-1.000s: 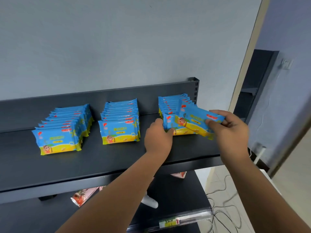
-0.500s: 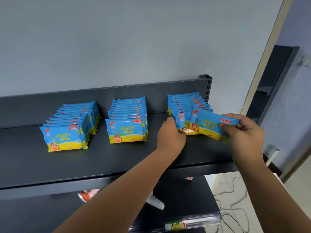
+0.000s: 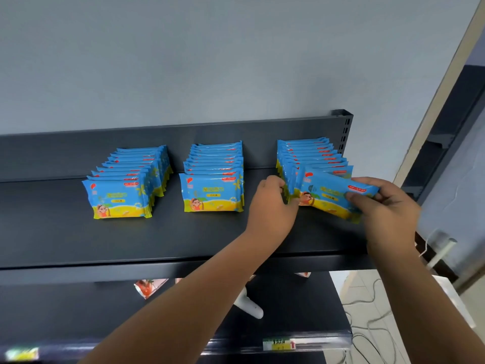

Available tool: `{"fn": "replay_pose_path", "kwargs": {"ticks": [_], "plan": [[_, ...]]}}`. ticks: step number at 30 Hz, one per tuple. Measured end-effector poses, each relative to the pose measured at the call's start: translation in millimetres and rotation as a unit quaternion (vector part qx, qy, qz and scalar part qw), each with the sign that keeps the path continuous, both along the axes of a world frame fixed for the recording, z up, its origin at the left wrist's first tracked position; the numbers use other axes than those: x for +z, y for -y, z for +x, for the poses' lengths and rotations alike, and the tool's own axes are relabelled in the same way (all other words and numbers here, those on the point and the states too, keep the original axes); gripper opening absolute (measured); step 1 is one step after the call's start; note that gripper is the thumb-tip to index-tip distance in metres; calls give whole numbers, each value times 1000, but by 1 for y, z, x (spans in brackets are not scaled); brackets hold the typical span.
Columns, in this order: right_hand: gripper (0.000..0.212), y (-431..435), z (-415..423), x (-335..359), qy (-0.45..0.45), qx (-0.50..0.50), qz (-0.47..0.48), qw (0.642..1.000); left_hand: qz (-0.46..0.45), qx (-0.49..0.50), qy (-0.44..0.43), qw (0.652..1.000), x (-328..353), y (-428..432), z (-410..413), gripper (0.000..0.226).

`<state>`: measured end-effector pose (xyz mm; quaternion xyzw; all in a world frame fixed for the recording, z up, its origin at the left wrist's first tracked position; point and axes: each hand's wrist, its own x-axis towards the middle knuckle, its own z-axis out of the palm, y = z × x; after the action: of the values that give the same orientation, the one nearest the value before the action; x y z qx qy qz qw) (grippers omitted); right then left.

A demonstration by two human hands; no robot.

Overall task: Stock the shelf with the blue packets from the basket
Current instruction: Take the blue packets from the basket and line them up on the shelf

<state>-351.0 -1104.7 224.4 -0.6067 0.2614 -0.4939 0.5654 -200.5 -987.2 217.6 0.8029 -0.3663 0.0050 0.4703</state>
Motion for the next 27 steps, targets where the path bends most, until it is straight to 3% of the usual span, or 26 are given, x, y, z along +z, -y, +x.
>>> {"fn": "replay_pose_path", "kwargs": {"ticks": [6, 12, 17, 20, 24, 27], "plan": [[29, 2, 10, 0, -35, 19, -33, 999, -26, -30, -7, 999, -1, -4, 1, 26], [33, 19, 13, 1, -198, -65, -237, 949, 1, 2, -15, 1000, 0, 3, 2, 24], [60, 23, 16, -2, -273, -90, -254, 924, 14, 5, -22, 1000, -3, 6, 2, 27], [74, 19, 17, -1, -296, -72, -201, 931, 20, 2, -21, 1000, -1, 6, 1, 28], [83, 16, 19, 4, -312, -61, -161, 934, 40, 12, -8, 999, -2, 5, -4, 30], [80, 6, 18, 3, -346, -127, -217, 904, 52, 10, 46, 998, 2, -2, -11, 38]]}}
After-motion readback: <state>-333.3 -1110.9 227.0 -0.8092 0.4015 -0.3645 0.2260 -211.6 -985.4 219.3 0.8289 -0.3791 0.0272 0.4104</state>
